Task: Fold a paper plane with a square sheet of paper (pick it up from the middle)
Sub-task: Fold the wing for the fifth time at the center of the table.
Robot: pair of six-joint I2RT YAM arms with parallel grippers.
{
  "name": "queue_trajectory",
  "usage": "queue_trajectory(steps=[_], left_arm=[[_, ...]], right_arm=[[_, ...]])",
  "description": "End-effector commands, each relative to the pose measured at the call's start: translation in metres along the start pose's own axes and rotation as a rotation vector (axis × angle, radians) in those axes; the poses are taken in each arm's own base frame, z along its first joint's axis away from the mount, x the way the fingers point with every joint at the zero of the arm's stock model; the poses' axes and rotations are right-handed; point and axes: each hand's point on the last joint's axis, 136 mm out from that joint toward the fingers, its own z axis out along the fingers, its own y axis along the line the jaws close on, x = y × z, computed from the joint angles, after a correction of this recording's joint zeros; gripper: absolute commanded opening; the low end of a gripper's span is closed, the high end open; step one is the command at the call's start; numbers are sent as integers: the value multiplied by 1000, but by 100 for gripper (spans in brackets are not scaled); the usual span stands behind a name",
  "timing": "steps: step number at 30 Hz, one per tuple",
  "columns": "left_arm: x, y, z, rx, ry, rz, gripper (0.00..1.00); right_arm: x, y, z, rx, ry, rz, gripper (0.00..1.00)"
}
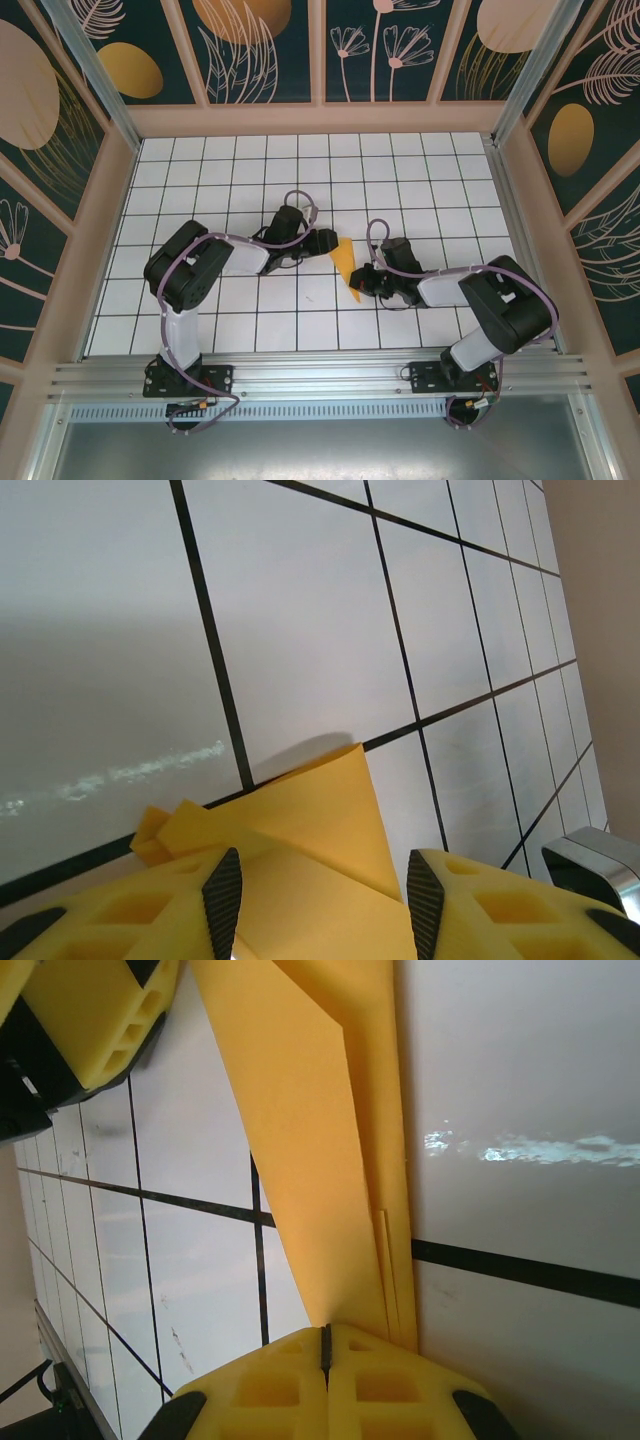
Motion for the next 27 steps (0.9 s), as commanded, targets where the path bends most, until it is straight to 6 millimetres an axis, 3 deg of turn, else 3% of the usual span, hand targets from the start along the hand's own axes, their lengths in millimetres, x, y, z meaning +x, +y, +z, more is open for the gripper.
queue_trajectory(steps=[1,23,27], left_arm=[[-4,14,6,-44,0,49,50],[-28,40,1,-113,-28,135,51],[-47,36,1,-92,-63,152,52]], right_arm=[[58,-72,-9,263,147,130,3],[64,-75,-13,265,151,133,3],[64,-76,-14,266,143,136,3]])
